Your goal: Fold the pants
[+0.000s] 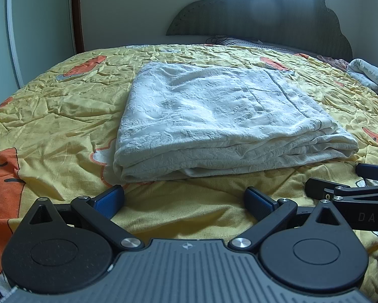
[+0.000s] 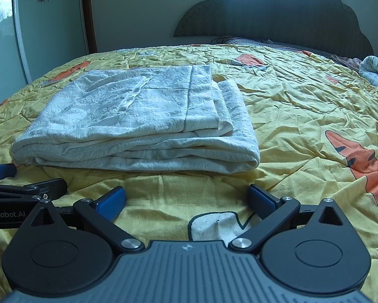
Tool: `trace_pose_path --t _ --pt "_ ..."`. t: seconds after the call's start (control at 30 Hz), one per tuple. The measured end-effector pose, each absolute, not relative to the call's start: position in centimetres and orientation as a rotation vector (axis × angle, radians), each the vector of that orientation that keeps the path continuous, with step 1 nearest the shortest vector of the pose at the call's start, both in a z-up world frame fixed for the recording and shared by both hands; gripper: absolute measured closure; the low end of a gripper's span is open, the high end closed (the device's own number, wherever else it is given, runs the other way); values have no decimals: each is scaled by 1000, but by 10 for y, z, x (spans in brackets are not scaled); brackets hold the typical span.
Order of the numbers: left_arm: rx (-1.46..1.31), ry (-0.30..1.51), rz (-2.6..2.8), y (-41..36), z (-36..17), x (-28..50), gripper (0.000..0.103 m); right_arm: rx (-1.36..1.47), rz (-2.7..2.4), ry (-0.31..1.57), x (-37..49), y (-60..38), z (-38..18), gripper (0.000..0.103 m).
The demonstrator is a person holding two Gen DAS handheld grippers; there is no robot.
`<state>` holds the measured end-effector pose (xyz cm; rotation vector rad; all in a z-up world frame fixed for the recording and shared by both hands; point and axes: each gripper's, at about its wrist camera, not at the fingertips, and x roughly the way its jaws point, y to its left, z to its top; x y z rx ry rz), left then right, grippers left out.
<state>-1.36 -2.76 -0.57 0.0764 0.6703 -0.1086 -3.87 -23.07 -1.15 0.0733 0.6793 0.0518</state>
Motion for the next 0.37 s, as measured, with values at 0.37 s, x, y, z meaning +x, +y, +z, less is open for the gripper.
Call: trace_pose_path --t 0.37 --pt "81 668 -101 -29 -7 -15 0 72 51 679 -39 -231 -12 0"
